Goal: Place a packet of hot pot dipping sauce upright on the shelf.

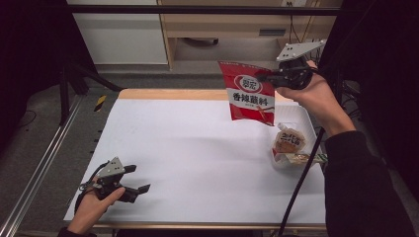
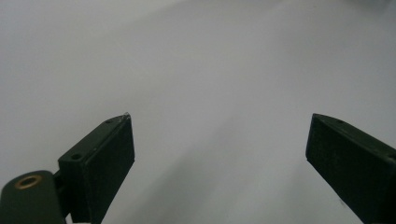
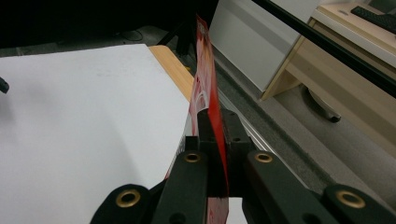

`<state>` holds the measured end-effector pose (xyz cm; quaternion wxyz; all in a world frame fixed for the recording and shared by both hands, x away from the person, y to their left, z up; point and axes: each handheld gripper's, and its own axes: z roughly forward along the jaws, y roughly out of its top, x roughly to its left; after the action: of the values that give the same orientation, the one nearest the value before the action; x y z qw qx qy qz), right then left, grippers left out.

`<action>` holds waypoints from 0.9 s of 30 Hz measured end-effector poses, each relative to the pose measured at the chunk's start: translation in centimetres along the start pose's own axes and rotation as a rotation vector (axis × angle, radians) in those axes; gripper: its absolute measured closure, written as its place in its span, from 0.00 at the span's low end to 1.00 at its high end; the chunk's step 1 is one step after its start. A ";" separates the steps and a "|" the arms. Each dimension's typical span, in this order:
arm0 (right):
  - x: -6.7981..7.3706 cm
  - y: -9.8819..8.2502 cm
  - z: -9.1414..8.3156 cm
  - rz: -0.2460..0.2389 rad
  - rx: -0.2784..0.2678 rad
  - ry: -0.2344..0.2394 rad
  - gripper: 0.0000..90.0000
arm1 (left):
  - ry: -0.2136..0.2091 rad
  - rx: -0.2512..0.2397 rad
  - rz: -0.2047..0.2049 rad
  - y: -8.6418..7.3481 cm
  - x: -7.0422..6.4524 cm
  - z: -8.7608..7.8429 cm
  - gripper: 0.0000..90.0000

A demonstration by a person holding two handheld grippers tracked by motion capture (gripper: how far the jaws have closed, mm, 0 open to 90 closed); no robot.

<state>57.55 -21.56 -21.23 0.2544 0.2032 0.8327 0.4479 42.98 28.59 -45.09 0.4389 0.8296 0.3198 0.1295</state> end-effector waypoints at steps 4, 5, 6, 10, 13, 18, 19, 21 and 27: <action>-0.2 -0.2 -0.3 0.005 -0.005 -0.009 1.00 | 0.011 0.007 0.005 -0.1 0.0 0.0 0.09; -0.2 -0.3 -0.4 0.007 -0.009 -0.009 1.00 | 0.013 0.007 0.004 -0.1 0.0 0.0 0.09; -0.3 -0.3 -0.5 0.009 -0.009 -0.011 1.00 | 0.016 0.007 0.004 -0.1 0.0 0.0 0.09; -0.4 -0.4 -0.8 0.011 -0.014 -0.017 1.00 | 0.022 0.008 0.008 -0.1 0.1 0.0 0.09; -0.6 -0.6 -1.0 0.017 -0.022 -0.023 1.00 | 0.030 0.012 0.011 -0.2 0.1 0.0 0.09; -0.7 -0.8 -1.4 0.018 -0.029 -0.029 1.00 | 0.037 0.010 0.013 -0.2 0.2 0.0 0.09; -0.8 -0.9 -1.5 0.019 -0.033 -0.032 1.00 | 0.038 0.011 0.014 -0.2 0.2 0.0 0.09; -0.9 -1.0 -1.7 0.025 -0.040 -0.037 1.00 | 0.038 0.012 0.015 -0.2 0.2 0.0 0.09; -1.2 -1.7 -2.5 0.040 -0.051 -0.065 1.00 | 0.037 0.010 0.017 -0.2 0.1 0.0 0.09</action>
<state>56.83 -24.69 -21.19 0.2773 0.2274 0.8082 0.4671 43.00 28.75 -45.28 0.4277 0.8318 0.3217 0.1470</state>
